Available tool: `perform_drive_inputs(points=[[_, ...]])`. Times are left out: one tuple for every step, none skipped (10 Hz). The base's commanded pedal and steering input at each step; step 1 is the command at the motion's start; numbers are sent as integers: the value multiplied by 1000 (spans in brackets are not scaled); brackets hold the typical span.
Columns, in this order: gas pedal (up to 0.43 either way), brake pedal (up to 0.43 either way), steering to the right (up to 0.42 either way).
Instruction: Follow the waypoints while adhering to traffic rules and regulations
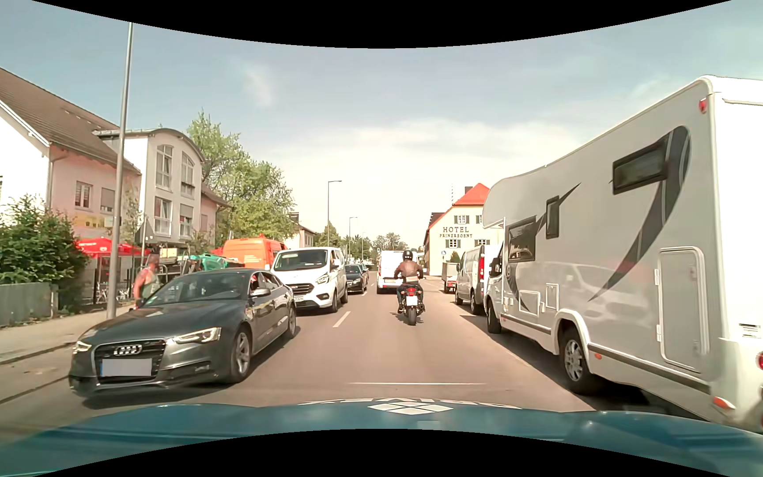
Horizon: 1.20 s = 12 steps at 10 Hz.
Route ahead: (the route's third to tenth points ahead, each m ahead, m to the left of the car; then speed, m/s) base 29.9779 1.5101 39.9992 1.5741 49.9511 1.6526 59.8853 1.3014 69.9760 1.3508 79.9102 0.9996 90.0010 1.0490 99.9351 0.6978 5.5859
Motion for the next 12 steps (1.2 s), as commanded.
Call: perform_drive_inputs(points=[[47, 0, 5], [47, 0, 3], [47, 0, 3], [79, 0, 3], [79, 0, 2], [79, 0, 2], [79, 0, 2], [79, 0, 2], [79, 0, 2], [87, 0, 2], [98, 0, 2], [98, 0, 2]])
